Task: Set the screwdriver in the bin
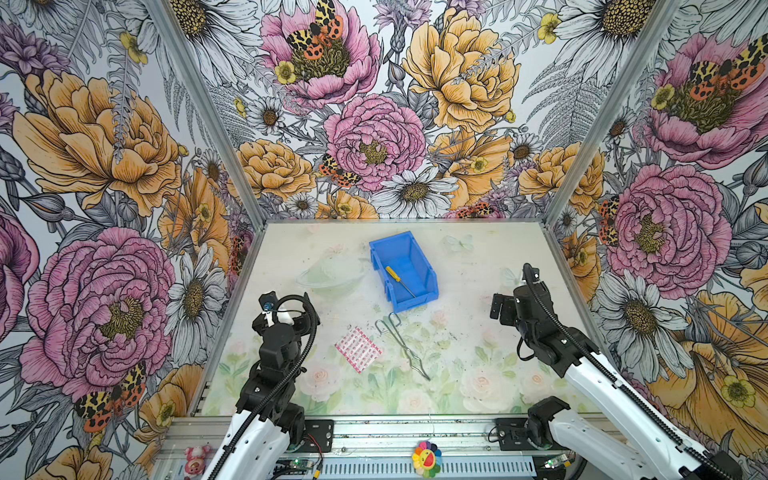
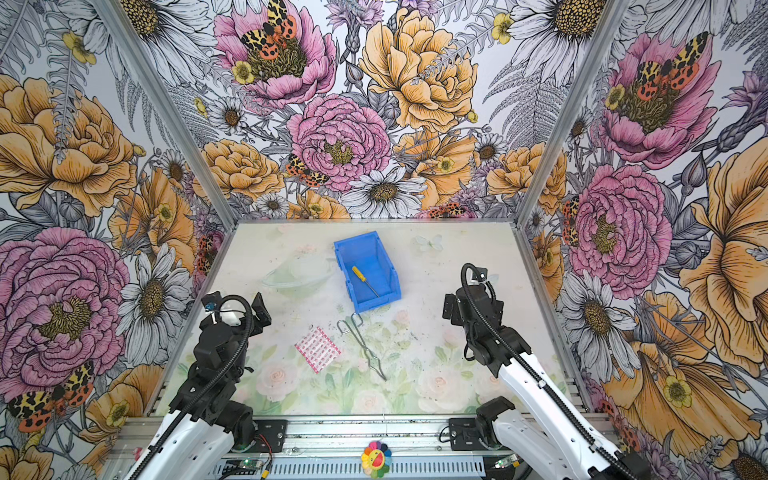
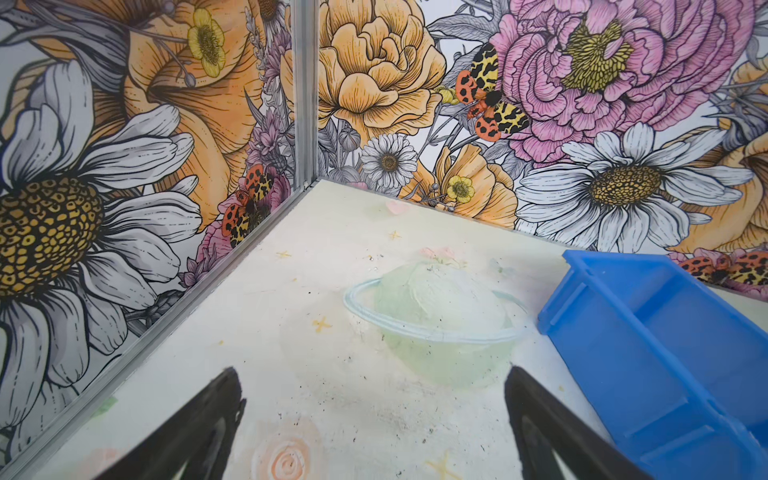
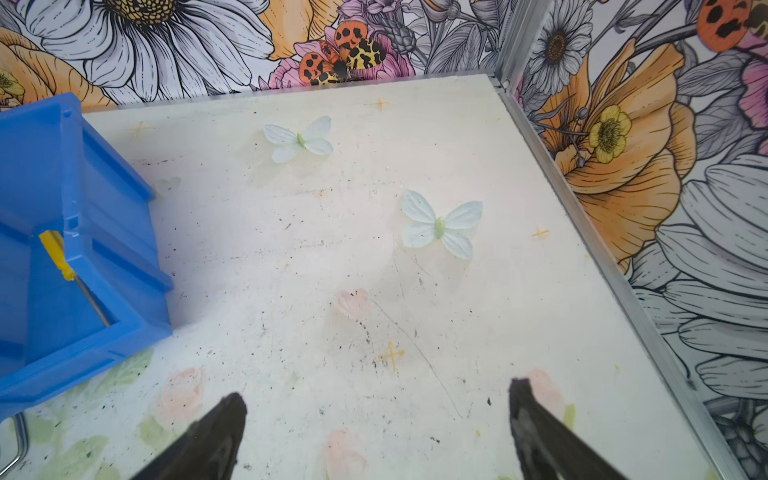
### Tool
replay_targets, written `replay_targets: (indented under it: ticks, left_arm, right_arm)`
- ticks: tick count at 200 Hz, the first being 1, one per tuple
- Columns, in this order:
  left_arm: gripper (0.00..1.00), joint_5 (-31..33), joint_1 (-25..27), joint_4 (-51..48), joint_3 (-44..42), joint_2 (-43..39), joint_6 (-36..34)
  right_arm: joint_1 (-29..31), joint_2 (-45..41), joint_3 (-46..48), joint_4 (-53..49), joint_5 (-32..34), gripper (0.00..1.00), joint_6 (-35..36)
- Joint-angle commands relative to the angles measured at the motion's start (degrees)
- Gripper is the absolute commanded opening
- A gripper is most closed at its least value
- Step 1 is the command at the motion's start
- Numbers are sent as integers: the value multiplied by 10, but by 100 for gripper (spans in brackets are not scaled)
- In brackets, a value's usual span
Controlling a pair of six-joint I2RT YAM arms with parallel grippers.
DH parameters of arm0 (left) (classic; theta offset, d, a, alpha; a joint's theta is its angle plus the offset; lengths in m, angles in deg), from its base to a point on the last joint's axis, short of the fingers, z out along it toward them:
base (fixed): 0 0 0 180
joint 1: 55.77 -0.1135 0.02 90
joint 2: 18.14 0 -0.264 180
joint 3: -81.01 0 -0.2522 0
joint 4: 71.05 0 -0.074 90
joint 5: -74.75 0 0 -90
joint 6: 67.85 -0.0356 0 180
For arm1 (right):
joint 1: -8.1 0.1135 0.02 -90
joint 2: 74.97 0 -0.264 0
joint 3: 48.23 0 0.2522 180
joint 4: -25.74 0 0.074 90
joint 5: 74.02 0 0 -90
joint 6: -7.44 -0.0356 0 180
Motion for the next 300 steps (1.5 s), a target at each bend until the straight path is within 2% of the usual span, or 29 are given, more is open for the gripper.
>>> replay_targets:
  ticks: [1,20,39,55,66,84,96,113,146,223,300]
  left_arm:
    - [99,-37,-4,120,-49,-2,-74]
    - [99,-45,-21,211,-78,45,-86]
    - [99,-84,-60,263,-83,131,-90]
    - [99,-127,-93,360,-91,234,-88]
    - [99,-128,-108,404,-69,310,-86]
    - [99,-180,-129,464,-25,427,-116]
    - [99,-229,-150,496,-3,480,-107]
    - [99,-228,-157,535,15,528,-92]
    - [99,-234,-158,554,27,561,-93]
    - [99,-220,-164,540,32,559,-88]
    - [99,-253,-163,567,36,590,-96]
  right_arm:
    - [-13,3,41,87,59,99,-8]
    - [-37,11,84,163,91,99,-7]
    - [-75,26,113,248,39,100,34]
    - [-95,53,116,306,12,99,78]
    - [-105,86,107,334,8,100,104]
    - [-119,155,95,371,20,99,126]
    - [-129,195,84,377,18,100,124]
    - [-132,212,79,390,14,100,125]
    - [-135,210,94,411,12,100,125]
    - [-145,222,118,424,5,99,151]
    - [-152,192,145,448,-20,99,160]
